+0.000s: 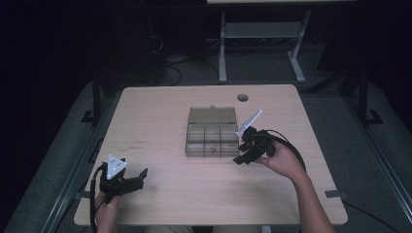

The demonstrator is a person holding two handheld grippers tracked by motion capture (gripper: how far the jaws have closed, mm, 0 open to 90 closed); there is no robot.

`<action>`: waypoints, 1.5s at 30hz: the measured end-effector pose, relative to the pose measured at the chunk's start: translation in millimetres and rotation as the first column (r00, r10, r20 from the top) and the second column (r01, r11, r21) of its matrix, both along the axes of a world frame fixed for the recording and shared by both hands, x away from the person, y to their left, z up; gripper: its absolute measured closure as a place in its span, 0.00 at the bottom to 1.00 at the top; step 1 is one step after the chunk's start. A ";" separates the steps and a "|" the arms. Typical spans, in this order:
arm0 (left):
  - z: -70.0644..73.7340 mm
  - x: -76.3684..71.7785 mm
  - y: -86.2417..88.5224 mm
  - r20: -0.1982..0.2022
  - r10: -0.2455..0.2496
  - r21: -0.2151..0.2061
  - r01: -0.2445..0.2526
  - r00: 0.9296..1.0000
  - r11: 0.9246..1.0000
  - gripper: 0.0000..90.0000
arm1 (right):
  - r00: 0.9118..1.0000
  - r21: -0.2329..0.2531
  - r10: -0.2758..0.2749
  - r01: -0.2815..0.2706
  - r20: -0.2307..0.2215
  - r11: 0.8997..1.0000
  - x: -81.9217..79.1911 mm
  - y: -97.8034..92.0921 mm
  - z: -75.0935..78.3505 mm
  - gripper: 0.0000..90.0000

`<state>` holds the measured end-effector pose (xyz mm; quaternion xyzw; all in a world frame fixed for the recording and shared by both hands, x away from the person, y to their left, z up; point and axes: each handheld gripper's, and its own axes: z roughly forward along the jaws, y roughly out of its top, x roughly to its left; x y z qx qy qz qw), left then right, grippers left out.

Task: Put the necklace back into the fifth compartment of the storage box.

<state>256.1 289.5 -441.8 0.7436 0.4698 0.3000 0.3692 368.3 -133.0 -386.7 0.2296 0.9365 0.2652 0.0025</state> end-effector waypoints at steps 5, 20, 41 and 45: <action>-0.1 0.1 0.5 0.002 0.001 -0.001 -0.001 1.000 1.000 0.14 | 1.000 -0.006 0.004 -0.005 -0.009 1.000 -5.2 -1.5 -3.8 0.46; -0.6 -0.6 -1.3 0.004 0.000 -0.002 0.000 1.000 1.000 0.14 | 1.000 -0.006 -0.016 0.016 -0.014 1.000 -24.1 -21.2 -18.6 0.45; 0.3 -1.6 -1.7 0.002 -0.005 0.002 0.005 1.000 1.000 0.14 | 0.996 -0.008 -0.087 0.087 -0.019 0.996 -57.9 -60.0 -31.3 0.45; 0.1 -1.4 -2.1 0.002 -0.008 -0.001 0.008 1.000 1.000 0.14 | 0.995 -0.011 -0.092 0.092 -0.024 0.996 -66.1 -64.1 -36.2 0.45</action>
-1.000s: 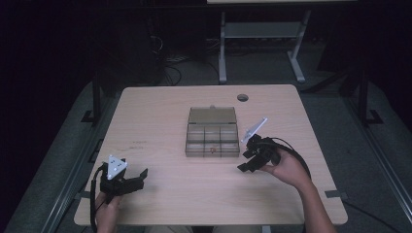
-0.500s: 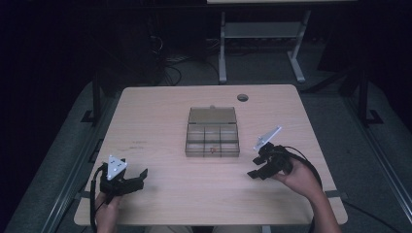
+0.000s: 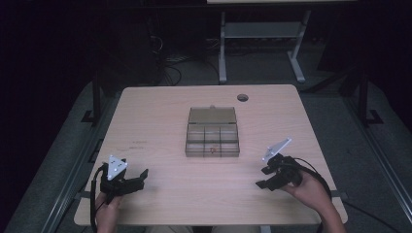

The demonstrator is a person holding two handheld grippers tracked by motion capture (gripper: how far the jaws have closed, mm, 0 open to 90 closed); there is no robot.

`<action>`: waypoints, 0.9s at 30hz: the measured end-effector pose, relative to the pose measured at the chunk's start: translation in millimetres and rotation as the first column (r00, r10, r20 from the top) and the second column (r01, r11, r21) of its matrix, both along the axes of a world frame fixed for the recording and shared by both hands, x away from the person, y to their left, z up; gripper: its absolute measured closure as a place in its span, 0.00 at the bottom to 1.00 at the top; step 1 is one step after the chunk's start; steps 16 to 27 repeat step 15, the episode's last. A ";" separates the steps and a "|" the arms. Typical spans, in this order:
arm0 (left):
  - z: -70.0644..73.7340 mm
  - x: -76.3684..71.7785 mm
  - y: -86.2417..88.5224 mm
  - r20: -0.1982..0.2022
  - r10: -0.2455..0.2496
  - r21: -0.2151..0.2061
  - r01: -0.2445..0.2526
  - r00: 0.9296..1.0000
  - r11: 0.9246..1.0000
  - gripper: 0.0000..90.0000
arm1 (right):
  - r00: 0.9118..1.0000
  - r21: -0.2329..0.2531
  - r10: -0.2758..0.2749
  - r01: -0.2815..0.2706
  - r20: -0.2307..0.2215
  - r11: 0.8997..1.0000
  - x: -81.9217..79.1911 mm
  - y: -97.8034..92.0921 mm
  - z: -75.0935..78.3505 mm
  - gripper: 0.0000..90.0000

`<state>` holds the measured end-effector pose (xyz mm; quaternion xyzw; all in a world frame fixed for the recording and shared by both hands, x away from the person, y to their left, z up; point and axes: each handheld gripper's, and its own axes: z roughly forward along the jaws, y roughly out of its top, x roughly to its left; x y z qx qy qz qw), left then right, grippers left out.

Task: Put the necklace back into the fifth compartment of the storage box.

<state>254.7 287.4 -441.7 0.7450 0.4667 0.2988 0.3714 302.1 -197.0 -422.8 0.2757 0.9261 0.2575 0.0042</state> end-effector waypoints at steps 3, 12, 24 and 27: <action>0.0 0.3 0.5 0.002 0.001 0.000 -0.001 1.000 1.000 0.14 | 1.000 0.000 -0.002 0.002 -0.003 1.000 -6.5 -1.9 -4.2 0.45; 0.1 0.2 -0.9 -0.002 -0.003 -0.005 0.003 1.000 1.000 0.14 | 1.000 0.020 -0.008 0.008 0.016 1.000 -31.8 -8.1 -8.7 0.45; 0.1 0.4 -1.4 -0.003 -0.007 -0.006 0.007 1.000 1.000 0.14 | 0.999 0.026 -0.008 0.007 0.034 1.000 -39.0 -9.6 -11.4 0.45; 0.1 0.4 -1.4 -0.003 -0.007 -0.006 0.007 1.000 1.000 0.14 | 0.999 0.026 -0.008 0.007 0.034 1.000 -39.0 -9.6 -11.4 0.45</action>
